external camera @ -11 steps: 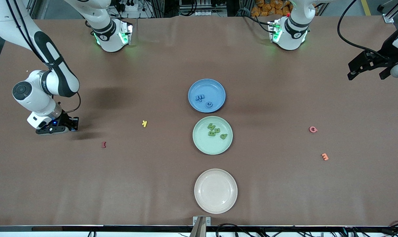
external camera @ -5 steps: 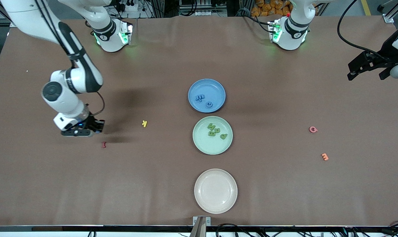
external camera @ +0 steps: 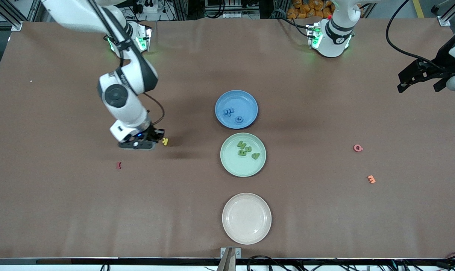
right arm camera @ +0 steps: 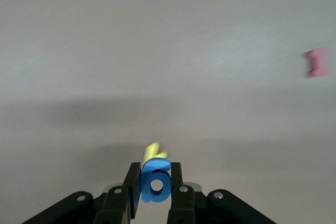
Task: Sort letters by color into matching plates
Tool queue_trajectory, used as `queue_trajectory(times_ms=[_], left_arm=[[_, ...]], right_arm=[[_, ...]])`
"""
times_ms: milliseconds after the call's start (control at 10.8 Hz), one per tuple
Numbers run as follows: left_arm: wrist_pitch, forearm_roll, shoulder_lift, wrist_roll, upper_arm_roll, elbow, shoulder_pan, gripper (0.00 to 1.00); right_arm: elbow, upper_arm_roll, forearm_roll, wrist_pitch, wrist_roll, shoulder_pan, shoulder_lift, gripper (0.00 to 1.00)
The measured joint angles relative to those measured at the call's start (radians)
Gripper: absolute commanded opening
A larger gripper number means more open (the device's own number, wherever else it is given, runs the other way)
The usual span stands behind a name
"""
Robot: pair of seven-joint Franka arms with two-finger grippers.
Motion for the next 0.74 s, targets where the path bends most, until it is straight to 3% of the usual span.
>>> queue_trajectory(times_ms=[463, 741], left_arm=[[0.001, 0.000, 0.011, 0.000, 0.002, 0.000, 0.001, 1.00], [0.001, 0.000, 0.014, 0.000, 0.000, 0.000, 0.000, 1.00]], right_arm=[[0.038, 0.003, 0.000, -0.020, 0.192, 0.259, 0.010, 0.26], [0.152, 0.013, 0.002, -0.020, 0.358, 0.403, 0.093, 0.26]])
